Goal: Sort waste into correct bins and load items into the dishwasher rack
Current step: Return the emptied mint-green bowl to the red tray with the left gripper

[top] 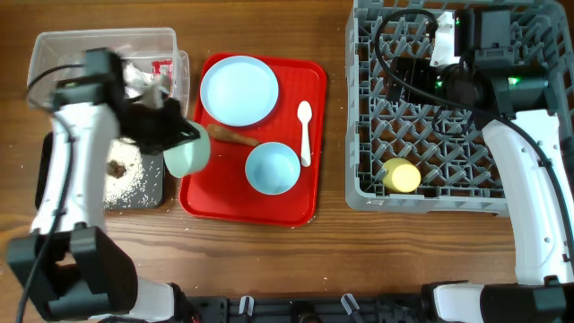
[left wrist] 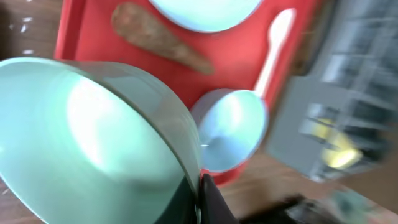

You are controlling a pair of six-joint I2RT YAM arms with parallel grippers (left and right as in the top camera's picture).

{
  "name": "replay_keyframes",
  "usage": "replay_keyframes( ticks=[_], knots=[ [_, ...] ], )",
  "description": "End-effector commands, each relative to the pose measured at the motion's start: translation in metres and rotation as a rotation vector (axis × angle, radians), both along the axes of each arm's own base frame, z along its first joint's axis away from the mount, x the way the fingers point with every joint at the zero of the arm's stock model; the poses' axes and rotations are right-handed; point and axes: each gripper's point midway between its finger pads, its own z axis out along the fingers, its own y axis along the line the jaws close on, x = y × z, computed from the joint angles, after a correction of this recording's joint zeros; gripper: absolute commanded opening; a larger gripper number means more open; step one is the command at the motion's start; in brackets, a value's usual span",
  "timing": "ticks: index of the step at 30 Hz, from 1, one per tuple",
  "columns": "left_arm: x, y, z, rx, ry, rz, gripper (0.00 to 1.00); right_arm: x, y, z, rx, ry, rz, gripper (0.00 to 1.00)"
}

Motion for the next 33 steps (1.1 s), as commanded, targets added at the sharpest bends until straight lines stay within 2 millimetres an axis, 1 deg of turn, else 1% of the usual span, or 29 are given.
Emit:
replay_keyframes(
  ticks=[1, 4, 6, 8, 17, 20, 24, 26, 27, 29, 30, 33],
  knots=[
    [0.003, -0.002, -0.019, 0.254, 0.046, 0.07, 0.04, 0.001, 0.004, 0.006, 0.002, -0.022, 0.027, 1.0],
    [0.004, -0.024, -0.027, 0.296, 0.038, 0.018, 0.04, 0.001, 0.004, 0.006, 0.002, -0.023, 0.027, 1.0],
    [0.003, -0.027, -0.034, 0.366, 0.044, 0.013, 0.04, 0.001, 0.004, 0.006, 0.001, -0.022, 0.028, 1.0],
    [0.002, -0.031, -0.04, 0.4, 0.054, 0.007, 0.04, 0.001, 0.004, 0.006, 0.002, -0.022, 0.028, 1.0],
    [0.002, -0.053, -0.077, 0.432, 0.12, -0.055, 0.04, 0.001, 0.004, 0.006, 0.002, -0.022, 0.028, 1.0],
    [0.0, -0.061, -0.082, 0.434, 0.126, -0.073, 0.04, 0.001, 0.004, 0.007, 0.002, -0.024, 0.027, 1.0],
    [-0.005, -0.077, -0.083, 0.431, 0.116, -0.12, 0.04, 0.003, 0.004, 0.008, 0.004, -0.033, 0.027, 1.0],
    [-0.008, -0.084, -0.083, 0.432, 0.112, -0.14, 0.18, 0.003, 0.004, 0.008, 0.004, -0.033, 0.027, 1.0],
    [-0.009, -0.086, -0.083, 0.433, 0.11, -0.148, 0.26, 0.003, 0.004, 0.008, 0.004, -0.033, 0.027, 0.99],
    [-0.011, -0.09, -0.083, 0.435, 0.108, -0.161, 0.38, 0.003, 0.004, 0.008, 0.003, -0.033, 0.027, 1.0],
    [-0.012, -0.09, -0.083, 0.439, 0.11, -0.162, 0.4, 0.003, 0.004, 0.008, 0.003, -0.033, 0.027, 1.0],
    [-0.01, -0.087, -0.082, 0.442, 0.109, -0.153, 0.41, 0.003, 0.004, 0.008, 0.003, -0.031, 0.028, 1.0]
  ],
)
